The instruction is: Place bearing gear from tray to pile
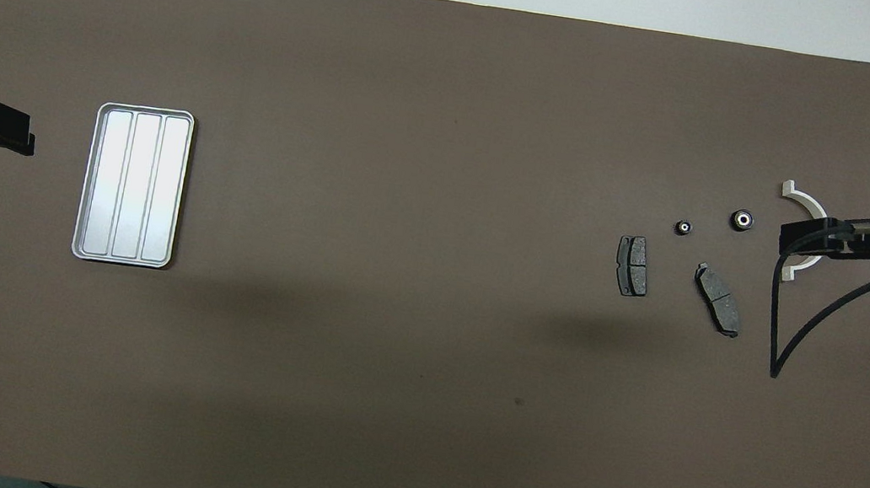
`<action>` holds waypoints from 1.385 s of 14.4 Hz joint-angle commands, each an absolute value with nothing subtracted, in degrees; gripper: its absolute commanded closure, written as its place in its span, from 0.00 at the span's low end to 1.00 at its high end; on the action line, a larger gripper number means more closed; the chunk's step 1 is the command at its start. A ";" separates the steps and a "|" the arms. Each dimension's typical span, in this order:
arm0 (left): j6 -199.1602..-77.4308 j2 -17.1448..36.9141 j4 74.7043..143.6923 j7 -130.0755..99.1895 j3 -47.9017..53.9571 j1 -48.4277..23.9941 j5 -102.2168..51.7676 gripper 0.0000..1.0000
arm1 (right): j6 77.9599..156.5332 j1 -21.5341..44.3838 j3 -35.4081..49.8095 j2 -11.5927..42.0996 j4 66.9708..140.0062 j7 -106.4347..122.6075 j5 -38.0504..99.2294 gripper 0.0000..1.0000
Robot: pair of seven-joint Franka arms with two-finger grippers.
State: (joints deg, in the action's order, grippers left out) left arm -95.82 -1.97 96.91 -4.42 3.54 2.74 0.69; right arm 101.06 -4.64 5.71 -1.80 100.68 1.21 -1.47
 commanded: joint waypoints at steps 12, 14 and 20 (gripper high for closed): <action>-95.80 -2.29 97.47 -4.22 2.90 1.93 0.97 0.00 | 94.94 -5.62 5.63 -1.76 92.82 -0.36 1.76 0.00; -95.80 -2.29 97.38 -4.31 2.81 1.49 0.97 0.00 | 91.25 -5.62 5.54 -2.11 92.81 0.08 1.32 0.00; -95.80 -2.29 97.38 -4.31 2.81 1.49 0.97 0.00 | 87.28 -5.63 5.36 -2.81 93.34 1.14 -0.87 0.00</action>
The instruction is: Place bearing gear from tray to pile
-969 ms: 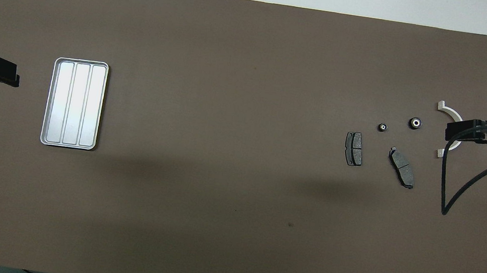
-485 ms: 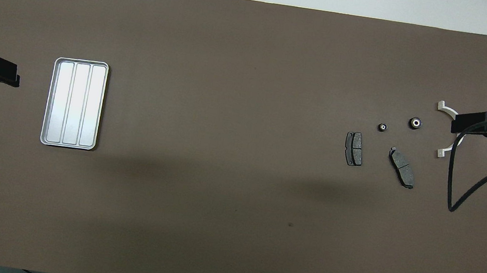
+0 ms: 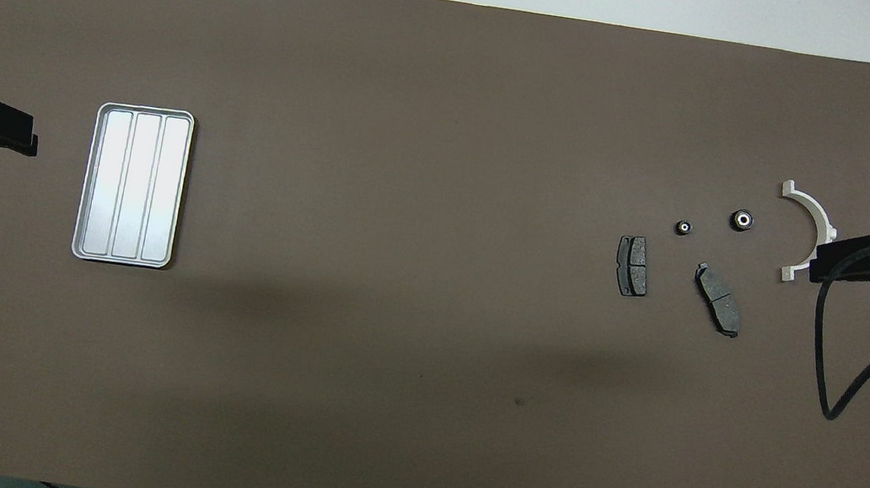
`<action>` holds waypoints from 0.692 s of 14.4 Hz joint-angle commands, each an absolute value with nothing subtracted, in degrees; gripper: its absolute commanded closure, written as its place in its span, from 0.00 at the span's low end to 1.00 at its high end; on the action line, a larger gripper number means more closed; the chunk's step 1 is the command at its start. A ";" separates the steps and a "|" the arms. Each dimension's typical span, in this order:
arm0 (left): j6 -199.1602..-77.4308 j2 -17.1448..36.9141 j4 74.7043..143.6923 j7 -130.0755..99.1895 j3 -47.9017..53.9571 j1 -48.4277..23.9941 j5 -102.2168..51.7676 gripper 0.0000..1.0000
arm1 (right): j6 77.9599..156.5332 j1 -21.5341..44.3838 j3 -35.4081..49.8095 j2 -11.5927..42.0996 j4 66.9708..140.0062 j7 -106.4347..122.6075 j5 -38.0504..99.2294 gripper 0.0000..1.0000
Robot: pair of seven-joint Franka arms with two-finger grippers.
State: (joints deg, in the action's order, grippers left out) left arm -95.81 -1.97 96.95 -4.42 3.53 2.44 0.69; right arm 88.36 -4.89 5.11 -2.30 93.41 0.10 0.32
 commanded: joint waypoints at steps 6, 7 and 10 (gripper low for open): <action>-95.89 -2.29 97.29 -4.31 2.81 1.49 0.97 0.00 | 87.27 -5.62 5.45 -2.99 93.78 1.58 -2.20 0.00; -95.89 -2.29 97.29 -4.31 2.81 1.49 0.97 0.00 | 87.36 -5.62 5.45 -3.08 93.78 1.50 -2.20 0.00; -95.89 -2.29 97.29 -4.39 2.81 1.49 0.97 0.00 | 87.45 -5.62 5.45 -3.25 93.87 1.49 -2.20 0.00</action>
